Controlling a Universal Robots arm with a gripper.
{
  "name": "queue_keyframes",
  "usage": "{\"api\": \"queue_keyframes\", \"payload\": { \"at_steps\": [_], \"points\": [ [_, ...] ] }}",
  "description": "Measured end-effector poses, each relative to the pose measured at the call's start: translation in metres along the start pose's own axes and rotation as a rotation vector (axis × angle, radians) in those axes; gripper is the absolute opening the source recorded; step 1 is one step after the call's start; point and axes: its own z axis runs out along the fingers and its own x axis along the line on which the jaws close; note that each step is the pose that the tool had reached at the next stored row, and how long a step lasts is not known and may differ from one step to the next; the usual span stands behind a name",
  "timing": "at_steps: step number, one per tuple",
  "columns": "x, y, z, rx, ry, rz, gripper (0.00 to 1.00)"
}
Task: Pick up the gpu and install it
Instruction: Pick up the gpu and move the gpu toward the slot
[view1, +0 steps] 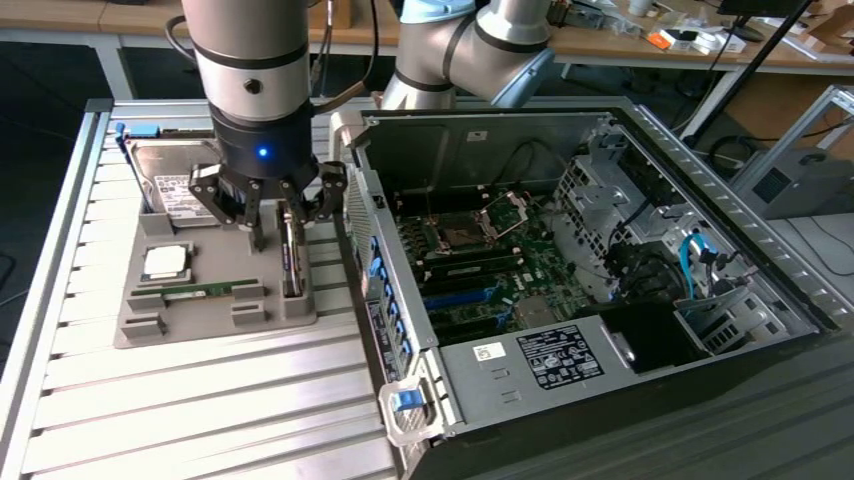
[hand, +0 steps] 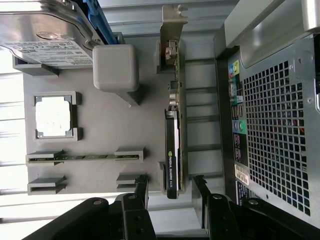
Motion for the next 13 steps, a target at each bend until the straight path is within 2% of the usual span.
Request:
{"api": "queue_keyframes", "payload": {
  "at_steps": [13],
  "points": [
    [0.0001,-0.0002,0.0036,0.0,0.0001,0.0,0.48]
  ]
}}
